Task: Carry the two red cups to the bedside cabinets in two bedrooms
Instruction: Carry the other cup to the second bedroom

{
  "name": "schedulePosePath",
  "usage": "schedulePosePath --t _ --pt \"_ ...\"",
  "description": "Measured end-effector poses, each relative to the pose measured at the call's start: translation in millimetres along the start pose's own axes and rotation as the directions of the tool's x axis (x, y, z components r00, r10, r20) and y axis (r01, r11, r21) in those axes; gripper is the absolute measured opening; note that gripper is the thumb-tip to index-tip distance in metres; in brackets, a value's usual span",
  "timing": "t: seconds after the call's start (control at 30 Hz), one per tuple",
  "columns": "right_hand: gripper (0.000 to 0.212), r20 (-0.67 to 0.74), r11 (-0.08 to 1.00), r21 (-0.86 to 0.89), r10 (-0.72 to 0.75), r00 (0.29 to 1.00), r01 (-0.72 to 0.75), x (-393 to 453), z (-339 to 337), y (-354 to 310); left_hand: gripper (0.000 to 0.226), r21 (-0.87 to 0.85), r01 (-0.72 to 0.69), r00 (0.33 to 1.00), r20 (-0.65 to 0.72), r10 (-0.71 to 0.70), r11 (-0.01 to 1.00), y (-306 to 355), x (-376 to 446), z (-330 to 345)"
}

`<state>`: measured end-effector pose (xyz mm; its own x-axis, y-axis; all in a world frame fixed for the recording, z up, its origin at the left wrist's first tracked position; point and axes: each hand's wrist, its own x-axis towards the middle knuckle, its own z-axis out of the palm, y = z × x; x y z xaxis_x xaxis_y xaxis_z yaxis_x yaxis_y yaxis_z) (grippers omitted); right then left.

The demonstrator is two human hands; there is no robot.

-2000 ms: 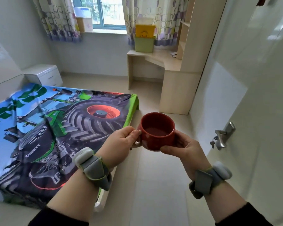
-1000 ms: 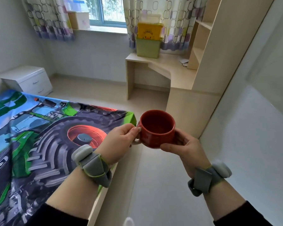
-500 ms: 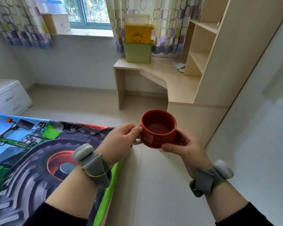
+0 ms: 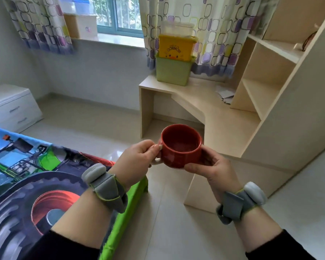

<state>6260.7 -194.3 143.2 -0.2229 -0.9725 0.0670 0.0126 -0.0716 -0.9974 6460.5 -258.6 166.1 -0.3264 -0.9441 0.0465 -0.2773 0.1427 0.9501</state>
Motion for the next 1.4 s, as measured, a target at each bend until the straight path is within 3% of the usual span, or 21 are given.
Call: schedulePosePath --t 0.43,0.77,1.17,1.4 --pt "0.066 0.022 1.000 -0.004 -0.006 1.000 0.006 234.3 10.4 20.6 0.029 0.030 -0.013 1.000 0.010 0.012 0.999 -22.5 231.5 -31.1" --pt "0.082 -0.006 1.000 -0.002 -0.014 1.000 0.014 399.6 21.6 33.5 0.029 0.029 -0.021 0.999 0.028 0.020 0.999 -36.6 394.4 -60.0" --pt "0.080 0.171 1.000 -0.018 -0.022 0.985 0.025 616.4 -6.2 56.3 0.028 0.017 0.037 0.994 -0.101 -0.035 0.999 -47.4 567.4 -53.8" --pt "0.082 0.284 1.000 -0.031 0.007 0.959 0.002 719.7 10.9 63.5 0.028 0.043 0.082 0.977 -0.201 -0.072 0.996 -62.2 645.7 -73.3"
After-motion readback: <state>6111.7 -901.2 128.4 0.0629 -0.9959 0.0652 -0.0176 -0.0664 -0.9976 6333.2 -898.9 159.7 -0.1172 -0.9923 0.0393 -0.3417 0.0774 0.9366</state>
